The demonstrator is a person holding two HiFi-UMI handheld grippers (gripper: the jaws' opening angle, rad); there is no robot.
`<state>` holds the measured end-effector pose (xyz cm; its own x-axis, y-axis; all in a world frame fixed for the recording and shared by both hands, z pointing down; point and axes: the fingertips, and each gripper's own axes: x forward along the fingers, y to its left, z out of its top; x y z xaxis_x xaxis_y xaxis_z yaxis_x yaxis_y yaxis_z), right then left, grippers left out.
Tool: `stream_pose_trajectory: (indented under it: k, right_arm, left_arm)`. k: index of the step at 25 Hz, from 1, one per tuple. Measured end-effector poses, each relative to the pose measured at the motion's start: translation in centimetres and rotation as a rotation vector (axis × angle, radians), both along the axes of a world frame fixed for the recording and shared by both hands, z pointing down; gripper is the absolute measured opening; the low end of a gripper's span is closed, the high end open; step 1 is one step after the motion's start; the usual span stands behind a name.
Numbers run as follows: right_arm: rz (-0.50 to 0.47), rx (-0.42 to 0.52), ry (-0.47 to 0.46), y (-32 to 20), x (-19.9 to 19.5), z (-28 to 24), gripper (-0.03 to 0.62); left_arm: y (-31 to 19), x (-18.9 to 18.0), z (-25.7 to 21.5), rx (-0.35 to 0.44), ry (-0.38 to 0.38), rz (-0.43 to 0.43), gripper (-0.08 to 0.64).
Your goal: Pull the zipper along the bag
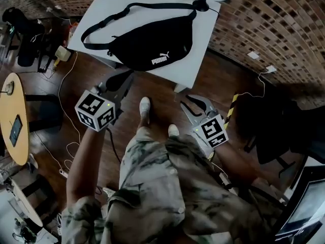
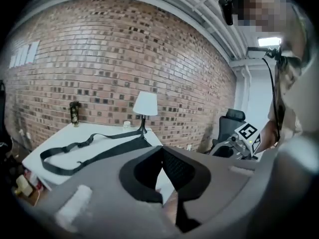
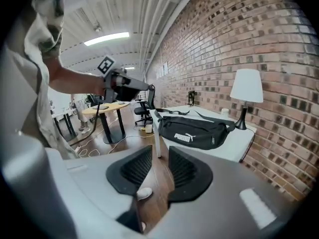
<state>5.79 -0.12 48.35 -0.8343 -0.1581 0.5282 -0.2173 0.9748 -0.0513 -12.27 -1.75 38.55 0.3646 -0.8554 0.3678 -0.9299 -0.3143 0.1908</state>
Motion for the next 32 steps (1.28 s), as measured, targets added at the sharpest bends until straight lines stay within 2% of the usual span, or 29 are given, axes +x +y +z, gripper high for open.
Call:
stream_pose_trajectory:
  k: [3,6,9,16,21,24,28,32]
  right_arm:
    - [-0.026,-0.008,-0.023,2.4,2.7,-1.1,0.107]
    - [-0.059,-0.007,-0.061,5.5,4.0,-2.6,0.104]
    - [-0.090,0.014,-0.102,8.8,5.0,-4.3,0.103]
    - [-0.113,0.082,-0.161,18.0,7.3,-7.9,0.098]
    - [-0.078,0.075,-0.187,26.5,9.2,-10.5,0.095]
    - [-0.046,0.060,-0.193,31.3,10.7,-12.2,0.094]
    - [-0.021,0.070,-0.204,35.0,13.7,-13.2,0.094]
    - [0.009,0.089,-0.219,35.9,16.8,-14.9,0.094]
  left_arm:
    - [7.4,5.1,-0.5,-0.029,0.100,-0.054,0.002]
    - [13.8,9.7,-1.0,-0.068,0.096,-0.056,0.002]
    - [18.5,12.3,-2.2,-0.070,0.119,-0.094,0.002]
    - [28.7,14.6,-4.1,0.024,0.130,-0.157,0.002]
    - [37.1,15.7,-5.4,0.062,0.149,-0.142,0.002]
    - [41.1,17.0,-5.7,0.075,0.126,-0.107,0.002]
    - [44.3,19.8,-5.6,0.070,0.156,-0.079,0.002]
    - [45.5,22.5,-6.2,0.082,0.134,-0.061,0.002]
